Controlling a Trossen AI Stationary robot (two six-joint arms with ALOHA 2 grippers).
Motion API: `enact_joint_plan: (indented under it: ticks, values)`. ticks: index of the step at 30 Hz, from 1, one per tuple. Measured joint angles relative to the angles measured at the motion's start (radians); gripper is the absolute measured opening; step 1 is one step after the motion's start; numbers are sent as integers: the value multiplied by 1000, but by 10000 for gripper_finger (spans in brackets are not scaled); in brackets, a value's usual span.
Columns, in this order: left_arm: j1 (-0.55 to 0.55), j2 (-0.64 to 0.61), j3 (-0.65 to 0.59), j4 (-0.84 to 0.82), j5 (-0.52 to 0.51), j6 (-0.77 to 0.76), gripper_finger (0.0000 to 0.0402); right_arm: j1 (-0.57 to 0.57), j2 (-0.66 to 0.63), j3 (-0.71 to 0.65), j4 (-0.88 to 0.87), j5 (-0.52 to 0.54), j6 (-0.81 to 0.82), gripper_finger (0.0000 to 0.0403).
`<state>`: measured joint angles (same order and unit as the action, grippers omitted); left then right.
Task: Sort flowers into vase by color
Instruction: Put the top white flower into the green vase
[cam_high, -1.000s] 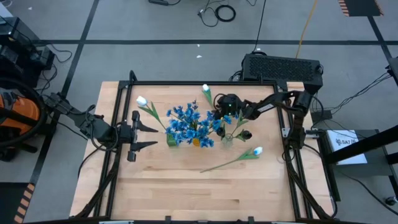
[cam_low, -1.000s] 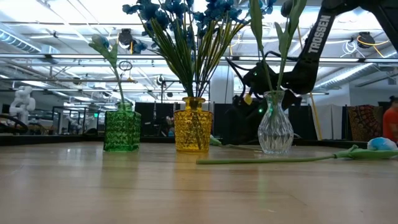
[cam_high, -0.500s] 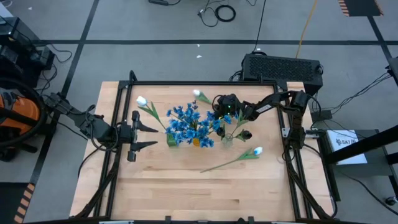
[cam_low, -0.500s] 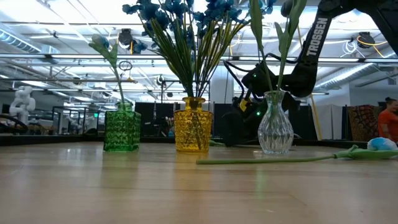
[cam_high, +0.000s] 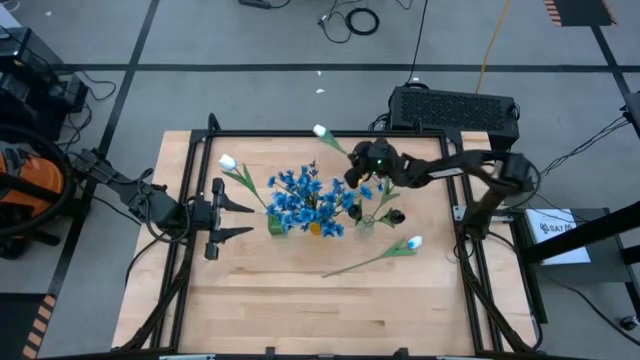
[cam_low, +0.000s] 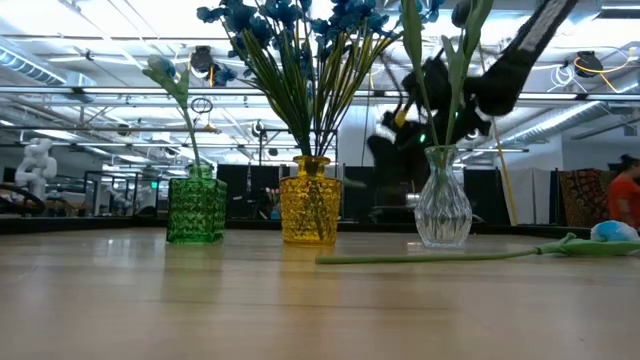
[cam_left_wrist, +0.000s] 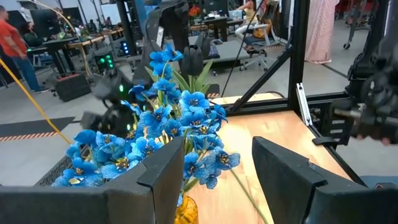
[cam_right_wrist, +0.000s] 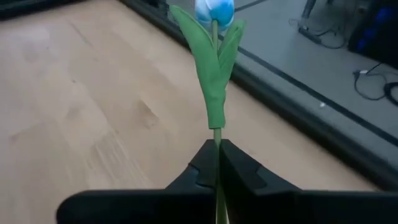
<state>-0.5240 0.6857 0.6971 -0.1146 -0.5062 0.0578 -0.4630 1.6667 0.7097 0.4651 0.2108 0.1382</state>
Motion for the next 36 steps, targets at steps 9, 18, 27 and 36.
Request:
enact_joint_plan:
  ticks: [9,18,27,36]
  values:
    - [0,0,0,0,0,0,196,-35,-371,0,-299,73,-74,1]
    - [0,0,0,39,0,5,196,-68,-800,0,-292,130,-127,0]
    - [1,36,0,243,-73,103,196,-6,-975,1,-63,-59,13,0]
    - [71,188,72,456,-82,262,196,191,-832,98,93,-87,-18,0]
